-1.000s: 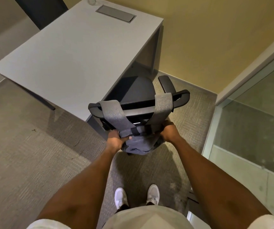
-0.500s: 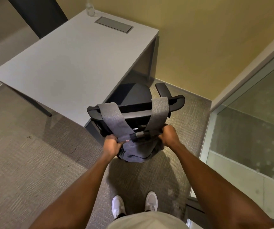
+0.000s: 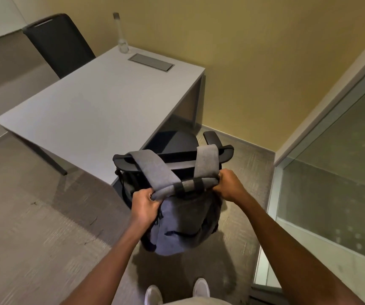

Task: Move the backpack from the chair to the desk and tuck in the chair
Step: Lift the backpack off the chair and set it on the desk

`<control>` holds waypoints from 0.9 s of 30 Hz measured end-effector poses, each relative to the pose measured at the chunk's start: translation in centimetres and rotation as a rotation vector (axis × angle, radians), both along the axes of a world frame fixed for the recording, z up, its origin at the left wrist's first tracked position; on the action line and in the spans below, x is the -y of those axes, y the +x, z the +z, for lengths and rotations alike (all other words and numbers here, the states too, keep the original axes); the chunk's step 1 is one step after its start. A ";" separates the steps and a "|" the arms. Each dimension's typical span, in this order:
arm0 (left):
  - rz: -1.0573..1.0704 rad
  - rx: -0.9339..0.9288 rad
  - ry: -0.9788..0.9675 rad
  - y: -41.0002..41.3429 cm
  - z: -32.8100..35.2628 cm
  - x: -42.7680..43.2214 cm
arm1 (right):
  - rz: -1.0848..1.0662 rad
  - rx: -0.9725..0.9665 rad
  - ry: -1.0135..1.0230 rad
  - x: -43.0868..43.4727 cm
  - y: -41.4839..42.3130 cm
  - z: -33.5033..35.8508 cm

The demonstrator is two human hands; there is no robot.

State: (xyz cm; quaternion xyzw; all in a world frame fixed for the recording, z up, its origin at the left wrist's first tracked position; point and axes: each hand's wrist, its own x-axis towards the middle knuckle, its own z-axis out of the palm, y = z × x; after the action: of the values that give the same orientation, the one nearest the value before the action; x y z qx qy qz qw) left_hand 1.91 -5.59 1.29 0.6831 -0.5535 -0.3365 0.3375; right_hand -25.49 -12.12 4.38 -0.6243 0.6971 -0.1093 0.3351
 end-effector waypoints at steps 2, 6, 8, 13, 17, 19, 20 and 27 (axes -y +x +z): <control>0.022 0.015 -0.037 -0.1 0.7 -0.2 | 0.071 0.172 0.031 -0.1 -0.7 1.6; 0.052 0.047 -0.095 -0.1 2.0 -0.4 | 0.157 0.571 0.224 -0.3 -1.8 4.8; 0.052 0.069 -0.107 0.0 2.6 -0.6 | 0.025 0.767 0.234 0.4 -1.8 5.6; -0.006 0.147 -0.119 -0.3 4.7 -0.5 | -0.410 1.310 0.404 3.4 0.4 6.5; -0.004 0.180 -0.116 -0.7 6.1 0.0 | -0.591 1.298 0.437 5.8 1.8 7.0; -0.001 0.192 -0.125 -1.0 6.7 0.2 | -0.631 1.255 0.433 6.8 1.6 7.5; 0.000 0.194 -0.124 -1.1 6.9 0.2 | -0.656 1.230 0.414 7.2 1.4 7.7; -0.023 0.196 -0.131 -3.0 7.9 0.4 | -0.927 1.280 0.211 7.4 -1.9 7.1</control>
State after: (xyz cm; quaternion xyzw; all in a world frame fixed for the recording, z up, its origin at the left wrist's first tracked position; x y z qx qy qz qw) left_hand -1.14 -5.95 9.15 0.6827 -0.6125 -0.2348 0.3219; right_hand -27.37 -19.50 11.52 -0.0515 0.5646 -0.5083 0.6483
